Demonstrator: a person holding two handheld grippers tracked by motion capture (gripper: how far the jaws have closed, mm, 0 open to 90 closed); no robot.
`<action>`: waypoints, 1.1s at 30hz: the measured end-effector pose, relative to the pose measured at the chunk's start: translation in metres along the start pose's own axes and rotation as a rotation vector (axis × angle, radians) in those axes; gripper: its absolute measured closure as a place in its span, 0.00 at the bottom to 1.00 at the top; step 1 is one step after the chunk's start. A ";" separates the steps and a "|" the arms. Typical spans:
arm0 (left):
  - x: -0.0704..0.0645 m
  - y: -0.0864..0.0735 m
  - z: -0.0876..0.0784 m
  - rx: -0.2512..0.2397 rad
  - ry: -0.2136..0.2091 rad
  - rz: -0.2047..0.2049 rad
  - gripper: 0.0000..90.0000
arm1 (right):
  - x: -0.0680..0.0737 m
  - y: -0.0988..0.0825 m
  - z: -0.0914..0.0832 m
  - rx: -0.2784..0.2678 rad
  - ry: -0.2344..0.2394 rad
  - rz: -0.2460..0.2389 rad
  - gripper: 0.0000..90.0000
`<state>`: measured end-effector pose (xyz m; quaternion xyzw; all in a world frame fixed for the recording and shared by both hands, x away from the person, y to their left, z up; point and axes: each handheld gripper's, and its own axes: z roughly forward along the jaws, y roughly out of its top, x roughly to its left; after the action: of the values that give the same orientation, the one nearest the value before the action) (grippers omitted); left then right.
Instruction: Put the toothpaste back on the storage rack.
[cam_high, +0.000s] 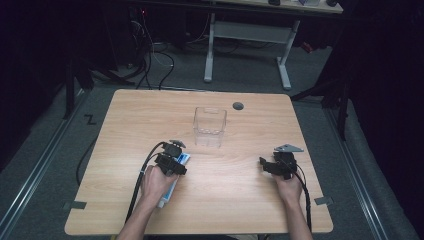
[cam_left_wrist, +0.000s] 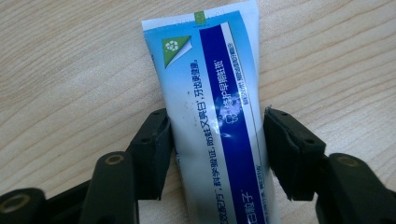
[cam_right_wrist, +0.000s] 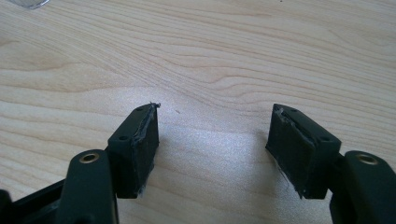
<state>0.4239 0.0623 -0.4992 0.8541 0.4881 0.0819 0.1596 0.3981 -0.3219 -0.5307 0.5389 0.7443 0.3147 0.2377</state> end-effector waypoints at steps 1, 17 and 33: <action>0.000 0.000 0.000 0.000 -0.001 0.001 0.51 | 0.000 0.000 0.000 0.000 0.000 0.000 0.38; 0.004 0.000 -0.005 -0.005 -0.027 0.018 0.69 | 0.000 0.000 0.000 0.000 0.000 0.000 0.38; 0.000 -0.005 -0.015 -0.052 -0.060 0.064 0.80 | 0.000 0.000 0.000 0.000 0.000 0.000 0.38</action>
<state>0.4157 0.0675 -0.4868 0.8670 0.4532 0.0739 0.1938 0.3981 -0.3219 -0.5308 0.5388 0.7443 0.3147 0.2378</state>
